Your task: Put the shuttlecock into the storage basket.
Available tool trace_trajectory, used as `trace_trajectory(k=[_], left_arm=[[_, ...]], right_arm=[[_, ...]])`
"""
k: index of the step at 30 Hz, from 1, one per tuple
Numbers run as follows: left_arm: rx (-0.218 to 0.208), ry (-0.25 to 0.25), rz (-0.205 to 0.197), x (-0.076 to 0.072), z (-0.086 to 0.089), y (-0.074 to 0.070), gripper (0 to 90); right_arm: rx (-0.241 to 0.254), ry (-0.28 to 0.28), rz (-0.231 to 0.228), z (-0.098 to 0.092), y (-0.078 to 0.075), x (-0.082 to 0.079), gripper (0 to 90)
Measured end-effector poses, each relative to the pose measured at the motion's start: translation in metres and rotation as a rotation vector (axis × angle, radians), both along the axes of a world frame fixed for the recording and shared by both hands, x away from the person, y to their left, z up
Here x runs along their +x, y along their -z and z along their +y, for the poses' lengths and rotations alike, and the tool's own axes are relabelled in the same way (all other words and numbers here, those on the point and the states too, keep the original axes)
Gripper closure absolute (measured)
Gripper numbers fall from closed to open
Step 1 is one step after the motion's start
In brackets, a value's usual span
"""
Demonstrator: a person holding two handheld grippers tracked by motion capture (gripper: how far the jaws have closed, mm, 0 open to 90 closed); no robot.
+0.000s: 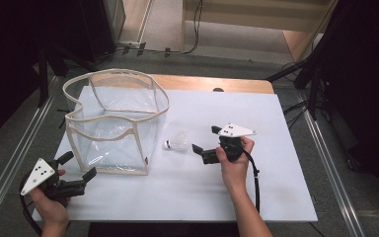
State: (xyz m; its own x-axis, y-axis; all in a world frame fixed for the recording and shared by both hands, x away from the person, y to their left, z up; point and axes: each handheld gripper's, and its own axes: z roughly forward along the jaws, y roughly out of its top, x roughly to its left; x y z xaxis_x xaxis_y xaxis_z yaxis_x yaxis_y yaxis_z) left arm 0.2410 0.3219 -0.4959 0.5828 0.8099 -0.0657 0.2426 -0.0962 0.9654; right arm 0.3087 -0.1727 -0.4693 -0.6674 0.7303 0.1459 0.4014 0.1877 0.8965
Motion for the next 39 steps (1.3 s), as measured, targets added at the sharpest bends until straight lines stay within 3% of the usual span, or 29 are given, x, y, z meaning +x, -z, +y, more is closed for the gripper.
trace_trajectory(k=[32,39], left_arm=[[-0.007,0.003,-0.001,0.000,0.000,0.000,0.0],[-0.010,-0.001,0.005,0.000,0.001,0.000,0.0]], right_arm=[[-0.007,-0.069,0.070,0.046,0.023,0.015,0.0],[0.001,-0.067,0.097,0.049,0.028,0.017,7.0]])
